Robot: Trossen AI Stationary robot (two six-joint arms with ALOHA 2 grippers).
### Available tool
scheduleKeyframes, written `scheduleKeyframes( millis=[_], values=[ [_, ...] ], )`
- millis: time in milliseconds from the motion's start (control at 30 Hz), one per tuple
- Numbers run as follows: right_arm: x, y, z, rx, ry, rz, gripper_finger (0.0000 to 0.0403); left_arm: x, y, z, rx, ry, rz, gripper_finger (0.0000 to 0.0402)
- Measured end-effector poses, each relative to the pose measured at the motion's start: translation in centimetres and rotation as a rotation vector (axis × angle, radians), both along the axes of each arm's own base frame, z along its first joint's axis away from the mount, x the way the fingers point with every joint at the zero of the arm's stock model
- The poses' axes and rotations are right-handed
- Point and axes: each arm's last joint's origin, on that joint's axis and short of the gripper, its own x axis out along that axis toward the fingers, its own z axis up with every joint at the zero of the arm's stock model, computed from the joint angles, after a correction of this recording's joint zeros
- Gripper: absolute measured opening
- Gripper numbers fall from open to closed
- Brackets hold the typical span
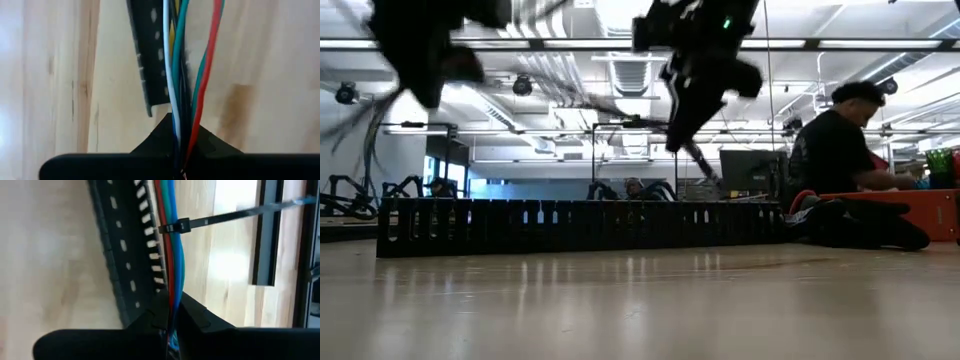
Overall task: Ziptie cables
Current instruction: Put the colored zip-tied cables into the black cable duct
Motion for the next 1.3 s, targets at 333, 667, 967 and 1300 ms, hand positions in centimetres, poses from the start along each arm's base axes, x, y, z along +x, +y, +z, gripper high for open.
scheduleKeyframes(
  millis=[333,667,967,1300],
  values=[
    [-0.2,-1.5,-3.2,-0.012,0.149,-0.009,0.0000,2.2,-0.3,-7.7,-0.046,0.016,0.053,0.0019],
    [0.1,-2.8,-6.3,-0.023,0.247,-0.008,0.0000,2.8,-0.5,-10.4,-0.037,0.110,0.069,0.0060],
    [-0.2,-2.7,-6.4,-0.021,0.287,-0.005,0.0043,2.9,-0.5,-10.5,-0.036,0.108,0.072,0.0067],
    [-2.0,-2.4,-5.2,-0.024,0.398,-0.065,0.0153,2.3,-0.5,-10.5,-0.059,0.185,0.063,0.0086]
  ],
)
